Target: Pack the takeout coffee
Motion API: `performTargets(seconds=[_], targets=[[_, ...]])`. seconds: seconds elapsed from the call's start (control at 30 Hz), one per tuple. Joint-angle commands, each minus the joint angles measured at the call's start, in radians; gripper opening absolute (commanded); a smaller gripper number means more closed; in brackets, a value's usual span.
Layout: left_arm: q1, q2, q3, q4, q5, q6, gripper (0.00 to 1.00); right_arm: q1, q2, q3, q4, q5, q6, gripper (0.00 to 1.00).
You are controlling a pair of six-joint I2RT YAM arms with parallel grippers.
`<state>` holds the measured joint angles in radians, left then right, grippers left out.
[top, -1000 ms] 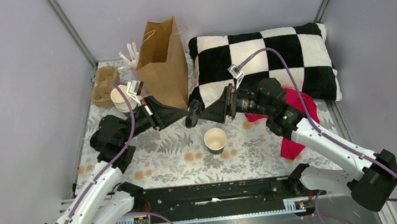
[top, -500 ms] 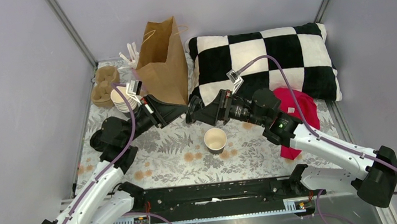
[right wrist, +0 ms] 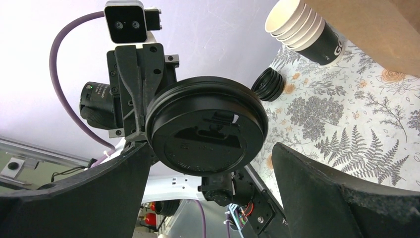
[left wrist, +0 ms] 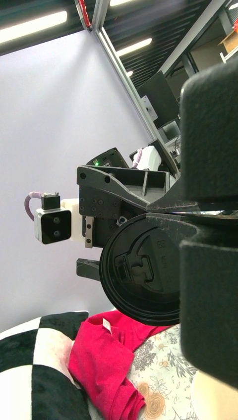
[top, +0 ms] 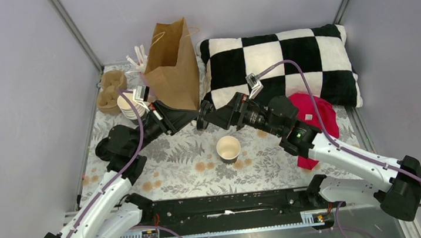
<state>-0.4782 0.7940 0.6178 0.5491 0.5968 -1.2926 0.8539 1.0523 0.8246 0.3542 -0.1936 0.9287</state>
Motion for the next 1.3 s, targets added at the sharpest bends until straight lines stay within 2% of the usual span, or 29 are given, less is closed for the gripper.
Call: performTargets(seconds=[0.0, 0.7, 1.27], targets=[[-0.003, -0.002, -0.011, 0.067, -0.013, -0.01, 0.0, 0.018, 0.011, 0.015, 0.081, 0.036, 0.011, 0.98], [-0.005, -0.018, -0.029, 0.082, -0.015, -0.022, 0.0, 0.046, 0.051, 0.023, 0.136, 0.062, 0.011, 0.97], [-0.005, -0.029, -0.036, 0.052, -0.026, -0.013, 0.0, 0.048, 0.045, 0.002, 0.157, 0.082, 0.019, 0.86]])
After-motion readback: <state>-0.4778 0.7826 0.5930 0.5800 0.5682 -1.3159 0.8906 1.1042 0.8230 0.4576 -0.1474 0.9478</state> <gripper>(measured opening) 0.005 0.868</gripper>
